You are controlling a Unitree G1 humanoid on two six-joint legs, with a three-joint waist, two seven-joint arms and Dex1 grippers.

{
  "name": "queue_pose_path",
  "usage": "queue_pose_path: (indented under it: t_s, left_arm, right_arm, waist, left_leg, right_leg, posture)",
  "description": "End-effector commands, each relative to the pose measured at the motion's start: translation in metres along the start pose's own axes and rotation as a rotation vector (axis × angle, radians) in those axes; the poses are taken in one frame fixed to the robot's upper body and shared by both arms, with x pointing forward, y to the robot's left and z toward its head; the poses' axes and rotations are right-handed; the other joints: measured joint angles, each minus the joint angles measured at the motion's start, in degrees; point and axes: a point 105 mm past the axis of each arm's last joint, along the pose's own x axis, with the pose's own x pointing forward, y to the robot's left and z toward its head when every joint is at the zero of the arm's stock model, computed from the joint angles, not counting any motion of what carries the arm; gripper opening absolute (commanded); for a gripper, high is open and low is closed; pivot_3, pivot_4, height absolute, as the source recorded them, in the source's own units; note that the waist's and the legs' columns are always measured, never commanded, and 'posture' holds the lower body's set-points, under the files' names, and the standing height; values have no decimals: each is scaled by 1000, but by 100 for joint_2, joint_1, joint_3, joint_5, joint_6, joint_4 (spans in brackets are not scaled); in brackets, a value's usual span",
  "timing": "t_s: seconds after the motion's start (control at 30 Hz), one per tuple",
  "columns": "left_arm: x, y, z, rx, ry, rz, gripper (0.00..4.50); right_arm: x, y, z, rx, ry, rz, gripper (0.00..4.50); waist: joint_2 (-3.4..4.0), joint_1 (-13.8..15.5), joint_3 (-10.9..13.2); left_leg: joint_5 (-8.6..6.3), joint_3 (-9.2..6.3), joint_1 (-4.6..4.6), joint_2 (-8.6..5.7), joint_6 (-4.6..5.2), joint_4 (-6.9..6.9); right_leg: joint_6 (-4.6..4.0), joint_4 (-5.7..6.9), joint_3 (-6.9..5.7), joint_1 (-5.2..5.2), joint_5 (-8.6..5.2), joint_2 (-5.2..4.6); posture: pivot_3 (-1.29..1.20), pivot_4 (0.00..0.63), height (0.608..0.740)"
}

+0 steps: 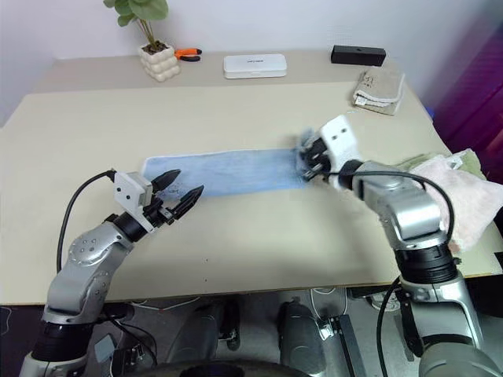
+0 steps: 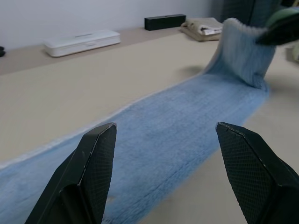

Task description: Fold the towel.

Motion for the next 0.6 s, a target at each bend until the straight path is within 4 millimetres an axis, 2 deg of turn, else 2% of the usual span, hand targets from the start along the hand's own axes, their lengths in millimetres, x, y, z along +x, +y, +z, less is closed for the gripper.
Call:
queue_pose_path:
  t_s: [0.03,0.27,0.37,0.47,0.6]
  left_arm:
    - [-2,4,12,36,-40,19,3446]
    - [-3,4,13,38,-40,24,3446]
    - [-1,3,14,38,-41,19,3446]
    - [1,0,15,38,-42,4,3446]
    - [1,0,15,37,-40,7,3446]
  right_arm:
    - [2,5,7,-147,-22,4,30]
    - [17,25,9,-273,-41,71,30]
    - [28,41,15,-308,-62,131,30]
    - [40,53,19,-304,-71,169,30]
    - [46,62,18,-270,-69,214,30]
  waist:
    - [-2,23,0]
    - [-2,69,0]
    - [-2,58,0]
    - [-2,55,0]
    - [-3,107,0]
  left_leg:
    - [-1,0,-1,0,1,1]
    - [-1,1,0,0,-1,2]
    - [0,1,1,1,-1,1]
    - [1,1,1,2,-3,1]
    - [13,2,-1,0,-23,3]
  right_leg:
    - [0,-1,0,0,0,-1]
    - [0,-3,0,0,0,0]
    - [-1,-2,0,0,0,0]
    - [-1,-2,0,0,0,2]
    - [-1,-4,0,1,0,1]
  posture:
    - [0,150,733]
    - [0,150,733]
    - [0,150,733]
    - [0,150,733]
    - [0,150,733]
